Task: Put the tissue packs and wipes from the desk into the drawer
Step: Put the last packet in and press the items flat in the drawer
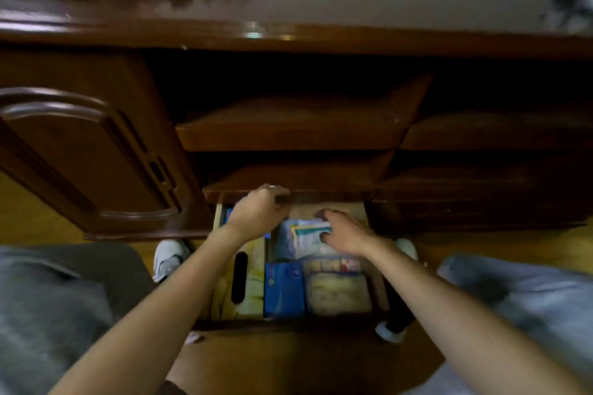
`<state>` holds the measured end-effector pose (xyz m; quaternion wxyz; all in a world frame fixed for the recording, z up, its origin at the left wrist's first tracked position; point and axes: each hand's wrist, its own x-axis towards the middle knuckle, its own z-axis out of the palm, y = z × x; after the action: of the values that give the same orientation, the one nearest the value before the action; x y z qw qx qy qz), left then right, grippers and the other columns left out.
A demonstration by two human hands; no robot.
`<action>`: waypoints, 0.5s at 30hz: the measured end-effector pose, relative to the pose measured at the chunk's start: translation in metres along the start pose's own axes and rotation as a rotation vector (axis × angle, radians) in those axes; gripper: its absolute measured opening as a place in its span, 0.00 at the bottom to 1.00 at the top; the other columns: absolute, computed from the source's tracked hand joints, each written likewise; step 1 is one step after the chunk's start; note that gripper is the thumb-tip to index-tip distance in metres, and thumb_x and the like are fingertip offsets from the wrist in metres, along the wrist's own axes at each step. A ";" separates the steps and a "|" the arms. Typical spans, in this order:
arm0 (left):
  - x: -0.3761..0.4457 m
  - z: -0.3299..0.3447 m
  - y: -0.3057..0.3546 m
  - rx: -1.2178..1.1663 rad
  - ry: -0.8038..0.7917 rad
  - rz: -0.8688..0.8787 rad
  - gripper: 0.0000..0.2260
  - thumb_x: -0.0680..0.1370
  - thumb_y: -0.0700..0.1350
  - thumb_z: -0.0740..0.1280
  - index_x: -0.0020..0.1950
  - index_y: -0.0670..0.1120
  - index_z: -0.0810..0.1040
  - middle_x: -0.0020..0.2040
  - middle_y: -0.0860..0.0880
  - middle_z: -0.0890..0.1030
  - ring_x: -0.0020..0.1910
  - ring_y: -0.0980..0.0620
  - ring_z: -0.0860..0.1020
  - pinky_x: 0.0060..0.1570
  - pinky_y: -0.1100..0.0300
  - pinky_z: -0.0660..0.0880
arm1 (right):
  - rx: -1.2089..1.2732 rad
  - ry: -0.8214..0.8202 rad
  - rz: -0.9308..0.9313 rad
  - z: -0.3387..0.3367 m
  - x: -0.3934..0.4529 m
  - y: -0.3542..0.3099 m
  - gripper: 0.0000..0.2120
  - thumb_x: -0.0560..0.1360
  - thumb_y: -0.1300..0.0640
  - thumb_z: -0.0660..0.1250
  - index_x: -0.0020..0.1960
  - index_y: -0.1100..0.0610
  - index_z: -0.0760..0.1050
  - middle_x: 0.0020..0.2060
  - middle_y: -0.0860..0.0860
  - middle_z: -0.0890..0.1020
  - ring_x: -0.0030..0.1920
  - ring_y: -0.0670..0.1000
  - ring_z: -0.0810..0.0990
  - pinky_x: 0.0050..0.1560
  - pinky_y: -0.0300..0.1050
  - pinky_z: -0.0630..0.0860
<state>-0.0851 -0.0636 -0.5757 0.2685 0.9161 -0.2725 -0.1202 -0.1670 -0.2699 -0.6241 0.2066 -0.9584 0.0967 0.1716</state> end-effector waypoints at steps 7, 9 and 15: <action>0.001 -0.156 0.070 0.117 0.545 0.271 0.09 0.79 0.50 0.65 0.57 0.59 0.81 0.52 0.60 0.80 0.43 0.61 0.78 0.32 0.69 0.68 | 0.049 0.797 -0.392 -0.183 -0.070 -0.049 0.10 0.78 0.52 0.62 0.55 0.42 0.78 0.48 0.36 0.80 0.51 0.39 0.76 0.48 0.36 0.73; 0.011 -0.194 0.087 0.137 0.667 0.299 0.08 0.79 0.48 0.65 0.54 0.58 0.82 0.50 0.60 0.79 0.44 0.62 0.76 0.33 0.70 0.66 | 0.023 0.994 -0.417 -0.237 -0.069 -0.062 0.09 0.79 0.53 0.62 0.54 0.41 0.77 0.48 0.36 0.77 0.52 0.39 0.73 0.46 0.35 0.71; 0.065 -0.254 0.114 0.255 0.670 0.337 0.08 0.78 0.47 0.65 0.53 0.54 0.82 0.50 0.56 0.80 0.51 0.54 0.77 0.41 0.57 0.75 | -0.222 0.701 -0.119 -0.314 -0.026 -0.068 0.24 0.84 0.40 0.52 0.75 0.49 0.69 0.73 0.47 0.72 0.73 0.52 0.68 0.70 0.50 0.66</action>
<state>0.0120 -0.0721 -0.3068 0.2425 0.8731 -0.3290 0.2657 -0.0832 -0.3413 -0.3208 0.0653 -0.9795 0.0864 -0.1700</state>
